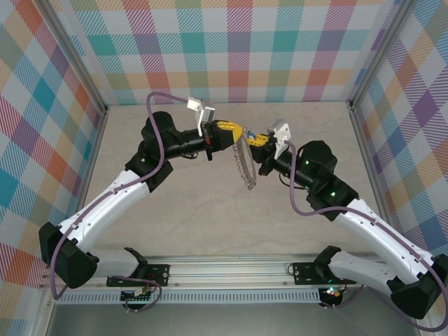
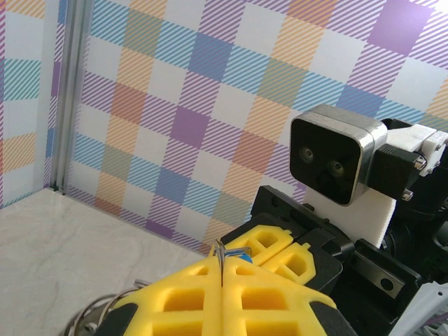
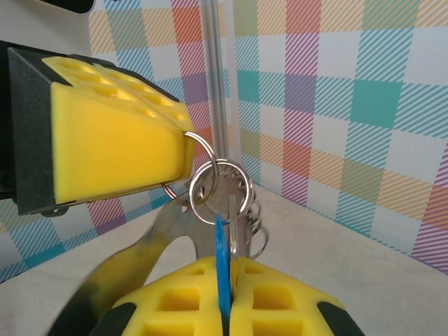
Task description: Put the keys on the keyring
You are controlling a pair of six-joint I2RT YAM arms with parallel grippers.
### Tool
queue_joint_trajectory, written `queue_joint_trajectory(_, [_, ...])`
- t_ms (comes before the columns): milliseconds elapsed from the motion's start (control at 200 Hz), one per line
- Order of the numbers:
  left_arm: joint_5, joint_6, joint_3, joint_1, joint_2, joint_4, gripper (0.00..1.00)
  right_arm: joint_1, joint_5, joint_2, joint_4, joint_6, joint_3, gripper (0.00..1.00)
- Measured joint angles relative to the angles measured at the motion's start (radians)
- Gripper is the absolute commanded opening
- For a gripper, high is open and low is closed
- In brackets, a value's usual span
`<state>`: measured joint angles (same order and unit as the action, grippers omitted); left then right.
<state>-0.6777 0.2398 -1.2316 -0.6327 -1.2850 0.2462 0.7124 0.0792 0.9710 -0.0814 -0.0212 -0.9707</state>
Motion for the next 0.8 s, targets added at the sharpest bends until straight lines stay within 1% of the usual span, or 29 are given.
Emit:
queue_joint_trajectory(220, [0.015, 0.004, 0.016, 0.000, 0.011, 0.002, 0.00, 0.000, 0.055, 0.003, 0.013, -0.023, 0.013, 0.00])
queue_joint_trajectory(585, [0.015, 0.011, 0.037, -0.002, 0.011, 0.017, 0.00, -0.006, 0.201, 0.053, 0.036, -0.043, -0.003, 0.00])
queue_joint_trajectory(730, [0.014, 0.019, 0.039, -0.002, 0.011, 0.022, 0.00, -0.007, 0.219, 0.058, 0.046, -0.045, -0.013, 0.00])
queue_joint_trajectory(750, [0.014, 0.020, 0.040, -0.002, 0.011, 0.024, 0.00, -0.007, 0.219, 0.057, 0.047, -0.045, -0.013, 0.05])
queue_joint_trajectory(785, [0.014, 0.024, 0.044, -0.002, 0.012, 0.027, 0.00, -0.007, 0.218, 0.055, 0.050, -0.047, -0.013, 0.17])
queue_joint_trajectory(790, [0.014, 0.024, 0.044, -0.002, 0.012, 0.028, 0.00, -0.007, 0.218, 0.055, 0.050, -0.047, -0.013, 0.17])
queue_joint_trajectory(800, [0.014, 0.026, 0.045, -0.002, 0.013, 0.030, 0.00, -0.007, 0.218, 0.055, 0.051, -0.046, -0.013, 0.22])
